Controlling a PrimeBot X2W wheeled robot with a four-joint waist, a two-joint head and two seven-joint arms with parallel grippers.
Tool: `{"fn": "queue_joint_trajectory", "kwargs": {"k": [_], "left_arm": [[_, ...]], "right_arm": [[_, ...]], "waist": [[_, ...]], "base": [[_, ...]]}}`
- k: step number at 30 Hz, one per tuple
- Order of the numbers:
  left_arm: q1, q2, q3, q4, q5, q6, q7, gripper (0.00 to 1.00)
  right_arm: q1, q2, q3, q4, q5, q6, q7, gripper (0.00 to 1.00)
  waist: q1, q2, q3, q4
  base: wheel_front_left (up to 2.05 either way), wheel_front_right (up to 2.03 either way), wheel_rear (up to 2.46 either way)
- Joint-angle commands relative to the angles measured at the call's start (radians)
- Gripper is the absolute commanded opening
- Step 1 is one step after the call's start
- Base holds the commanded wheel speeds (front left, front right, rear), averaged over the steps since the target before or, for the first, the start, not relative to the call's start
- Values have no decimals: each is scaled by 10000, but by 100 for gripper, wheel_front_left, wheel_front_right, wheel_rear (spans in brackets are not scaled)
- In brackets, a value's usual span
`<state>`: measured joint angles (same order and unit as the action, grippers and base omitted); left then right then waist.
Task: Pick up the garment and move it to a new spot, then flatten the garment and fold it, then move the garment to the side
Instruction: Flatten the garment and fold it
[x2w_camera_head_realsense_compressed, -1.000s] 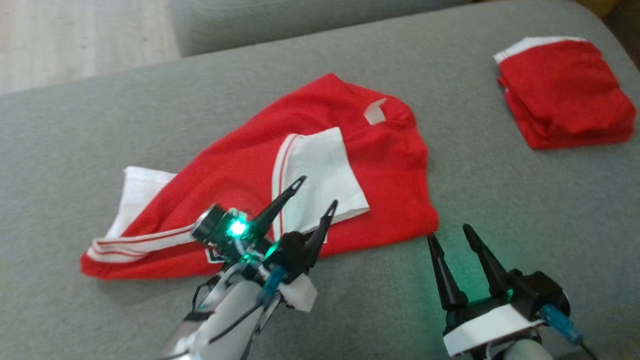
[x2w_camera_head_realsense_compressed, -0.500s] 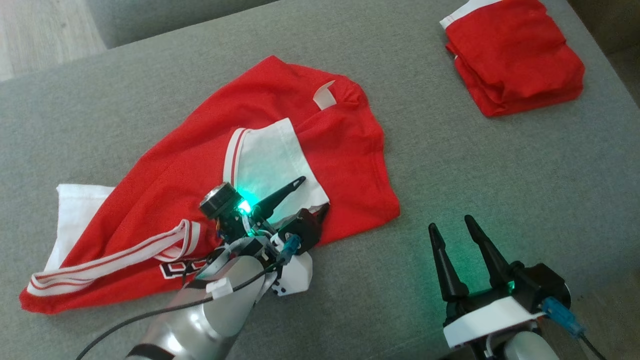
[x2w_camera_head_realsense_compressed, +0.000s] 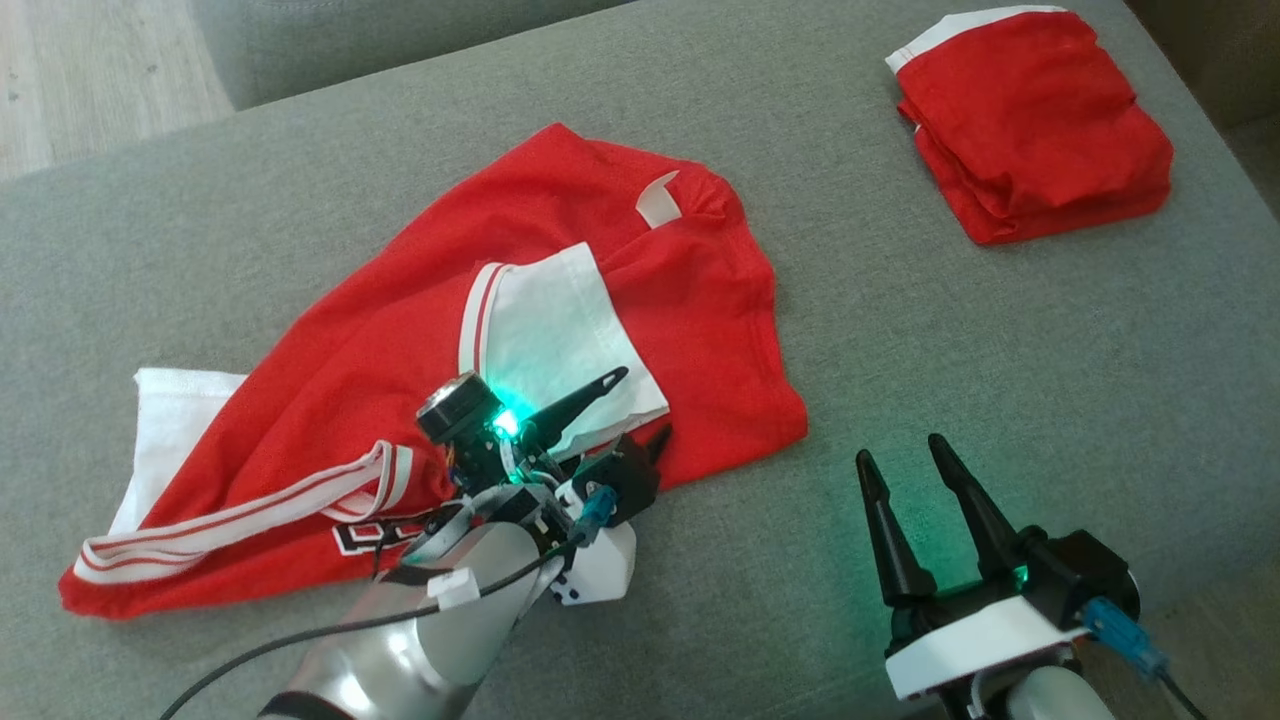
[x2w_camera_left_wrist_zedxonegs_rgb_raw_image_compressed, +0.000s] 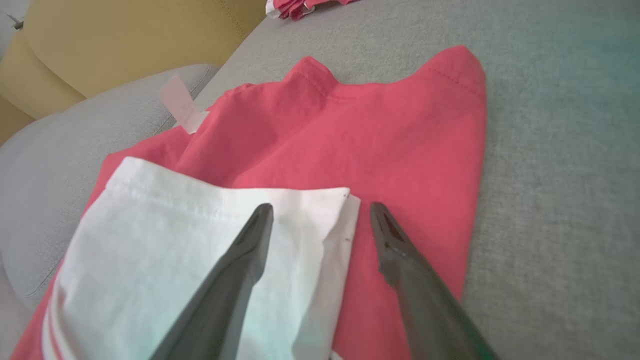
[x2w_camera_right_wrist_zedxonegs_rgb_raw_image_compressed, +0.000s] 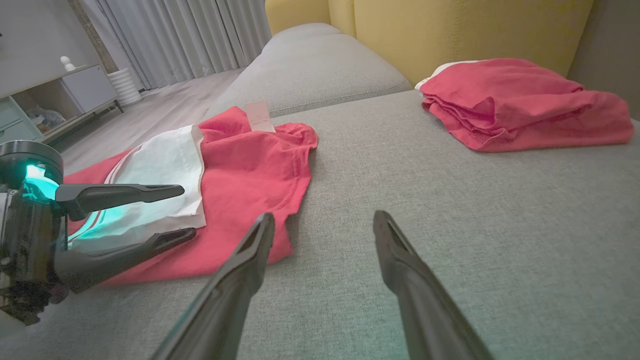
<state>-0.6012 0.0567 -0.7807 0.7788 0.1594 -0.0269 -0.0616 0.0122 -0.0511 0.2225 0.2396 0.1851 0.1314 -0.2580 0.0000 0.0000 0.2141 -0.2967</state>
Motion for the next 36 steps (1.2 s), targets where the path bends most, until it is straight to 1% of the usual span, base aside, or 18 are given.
{"fn": "queue_joint_trajectory", "kwargs": {"k": [1, 5, 6, 10, 11, 13, 14, 16, 18, 23, 26, 29, 31, 34, 36], "left_arm": [[-306, 98, 137, -299, 46, 19, 27, 100], [-390, 59, 6, -240, -16, -3, 41, 100], [-409, 53, -18, -215, -30, 3, 43, 94], [-541, 49, -116, -81, -22, 46, -3, 92], [-574, 53, -135, -33, -23, 47, -2, 80], [-640, 52, -167, 40, -35, 55, -18, 45], [-671, 51, -180, 67, -47, 60, -34, 38], [-721, 46, -198, 94, -92, 62, -95, 15], [-762, 39, -212, 99, -147, 67, -138, 0], [-758, 17, -222, -94, -351, 115, -300, 0], [-634, 20, -128, -520, -519, 301, -532, 0], [-345, 202, 63, -1350, -694, 606, -717, 0], [-116, 517, 247, -2171, -789, 824, -767, 0], [245, 1289, 606, -3704, -834, 1166, -615, 0], [533, 1827, 943, -4860, -990, 1307, -415, 0]], "right_arm": [[-80, -3, 273, -295, 63, -7, -38, 100], [-117, 0, 352, -280, 87, -7, -38, 100], [-128, 1, 372, -278, 94, -7, -38, 100], [-179, 4, 416, -281, 139, -7, -38, 100], [-193, 4, 416, -283, 149, -7, -38, 100], [-215, 5, 402, -289, 162, -7, -38, 100], [-223, 6, 392, -291, 168, -7, -38, 100], [-230, 6, 367, -290, 173, -7, -38, 100], [-234, 7, 341, -290, 174, -7, -38, 100], [-242, 7, 326, -236, 139, -7, -38, 100], [-231, 6, 335, -242, 79, -7, -38, 100], [-164, -52, 278, -269, 9, -7, -38, 100], [-169, -88, 153, -324, -34, -7, -38, 100], [-323, -110, -118, -362, 26, -7, -38, 100], [-556, -170, -359, -275, 76, -7, -38, 100]], "waist": [[0, 0, 15, 5], [0, 0, 54, -20], [0, 0, 67, -31], [0, 0, 163, -59], [0, 0, 190, -60], [0, 0, 240, -50], [0, 0, 259, -42], [0, 0, 286, -14], [0, 0, 300, 23], [0, 0, 208, 164], [0, 0, 57, 318], [0, 0, -130, 599], [0, 0, -223, 861], [0, 0, -289, 1334], [0, 0, -280, 1679]], "base": [[0, 0, 0], [0, 0, 0], [0, 0, 0], [0, 0, 0], [0, 0, 0], [0, 0, 0], [0, 0, 0], [0, 0, 0], [0, 0, 0], [0, 0, 0], [0, 0, 0], [0, 0, 0], [0, 0, 0], [0, 0, 0], [0, 0, 0]]}}
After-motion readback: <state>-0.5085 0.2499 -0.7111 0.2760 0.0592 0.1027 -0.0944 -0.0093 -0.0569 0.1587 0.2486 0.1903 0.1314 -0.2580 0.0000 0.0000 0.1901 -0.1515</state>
